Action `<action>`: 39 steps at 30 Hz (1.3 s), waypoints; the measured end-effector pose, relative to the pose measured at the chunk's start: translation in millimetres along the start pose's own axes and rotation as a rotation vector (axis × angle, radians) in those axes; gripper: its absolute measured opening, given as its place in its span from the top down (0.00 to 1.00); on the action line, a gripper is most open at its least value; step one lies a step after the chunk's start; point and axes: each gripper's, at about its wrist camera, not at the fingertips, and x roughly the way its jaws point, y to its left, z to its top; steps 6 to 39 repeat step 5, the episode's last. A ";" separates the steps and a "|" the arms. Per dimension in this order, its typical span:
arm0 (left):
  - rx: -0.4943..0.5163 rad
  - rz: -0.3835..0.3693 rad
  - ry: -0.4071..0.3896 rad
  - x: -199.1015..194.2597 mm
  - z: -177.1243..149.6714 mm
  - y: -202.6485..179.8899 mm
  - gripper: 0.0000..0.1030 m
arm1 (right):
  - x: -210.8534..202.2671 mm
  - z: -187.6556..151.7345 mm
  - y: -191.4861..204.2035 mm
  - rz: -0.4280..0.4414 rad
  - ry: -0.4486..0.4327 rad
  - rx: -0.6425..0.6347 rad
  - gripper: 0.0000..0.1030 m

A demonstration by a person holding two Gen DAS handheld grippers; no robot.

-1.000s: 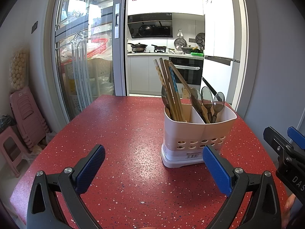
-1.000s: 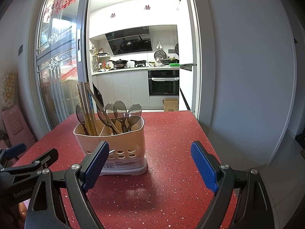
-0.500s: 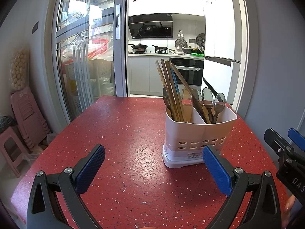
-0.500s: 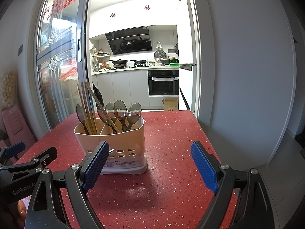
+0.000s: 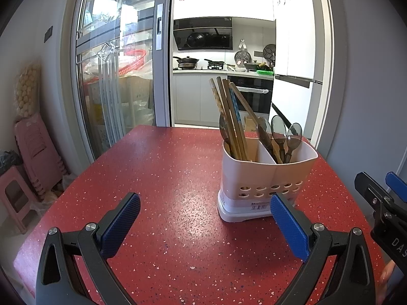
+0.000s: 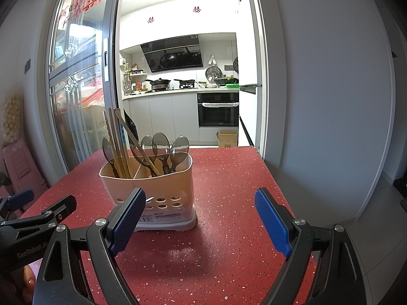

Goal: Organize utensils

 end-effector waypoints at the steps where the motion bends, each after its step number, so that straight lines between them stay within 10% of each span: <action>1: -0.003 -0.003 -0.003 -0.4 -0.4 0.6 0.00 | -0.4 -0.6 0.0 0.000 0.001 0.000 0.13; 39: -0.010 -0.010 -0.004 -0.8 -0.7 2.1 0.00 | -1.5 -1.8 0.4 0.001 0.004 0.000 0.13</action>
